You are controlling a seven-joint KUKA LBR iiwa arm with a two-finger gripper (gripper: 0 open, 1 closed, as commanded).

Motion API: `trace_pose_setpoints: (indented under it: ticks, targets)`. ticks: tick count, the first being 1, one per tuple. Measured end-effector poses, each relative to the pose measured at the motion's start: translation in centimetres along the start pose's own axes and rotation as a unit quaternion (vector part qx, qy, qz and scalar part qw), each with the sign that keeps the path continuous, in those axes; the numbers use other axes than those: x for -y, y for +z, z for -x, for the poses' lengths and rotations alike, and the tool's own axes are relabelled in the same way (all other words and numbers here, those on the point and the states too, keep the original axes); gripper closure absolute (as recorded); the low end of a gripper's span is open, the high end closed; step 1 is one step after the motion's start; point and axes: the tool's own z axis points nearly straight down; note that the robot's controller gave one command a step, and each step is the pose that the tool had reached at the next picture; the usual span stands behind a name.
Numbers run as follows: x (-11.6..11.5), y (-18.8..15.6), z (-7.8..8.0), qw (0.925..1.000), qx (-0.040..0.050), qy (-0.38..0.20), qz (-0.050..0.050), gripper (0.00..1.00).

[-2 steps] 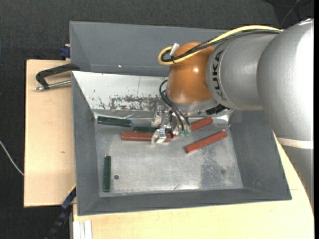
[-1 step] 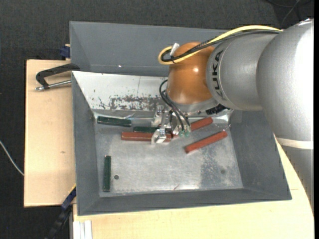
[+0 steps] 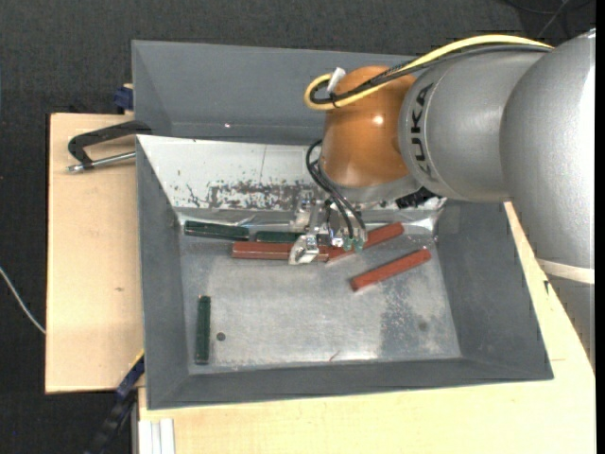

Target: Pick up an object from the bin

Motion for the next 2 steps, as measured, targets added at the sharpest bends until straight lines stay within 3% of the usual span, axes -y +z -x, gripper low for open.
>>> trace_pose_setpoints:
  ticks: [1, 2]
  targets:
    - [0.1, 1.9, -0.1, 1.0000, -0.0038, 0.000, -0.001, 1.00]
    - [-0.1, -7.3, 0.3, 1.0000, 0.0018, 0.000, 0.000, 1.00]
